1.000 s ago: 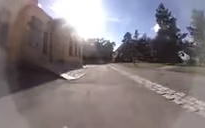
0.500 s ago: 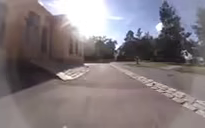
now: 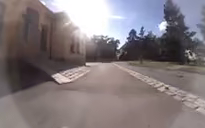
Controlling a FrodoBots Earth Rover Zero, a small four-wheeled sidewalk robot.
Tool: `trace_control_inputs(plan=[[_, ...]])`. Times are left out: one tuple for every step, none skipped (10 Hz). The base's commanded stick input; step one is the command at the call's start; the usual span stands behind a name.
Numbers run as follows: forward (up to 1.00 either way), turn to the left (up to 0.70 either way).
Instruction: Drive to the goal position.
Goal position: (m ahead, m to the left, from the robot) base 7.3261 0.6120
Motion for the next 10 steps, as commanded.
trace_control_inputs(plan=[[1.00, 0.00], [1.00, 0.00], [1.00, 0.00], [1.00, 0.00], [1.00, 0.00], [1.00, 0.00], [1.00, 0.00], [1.00, 0.00], [1.00, 0.00], [1.00, 0.00]])
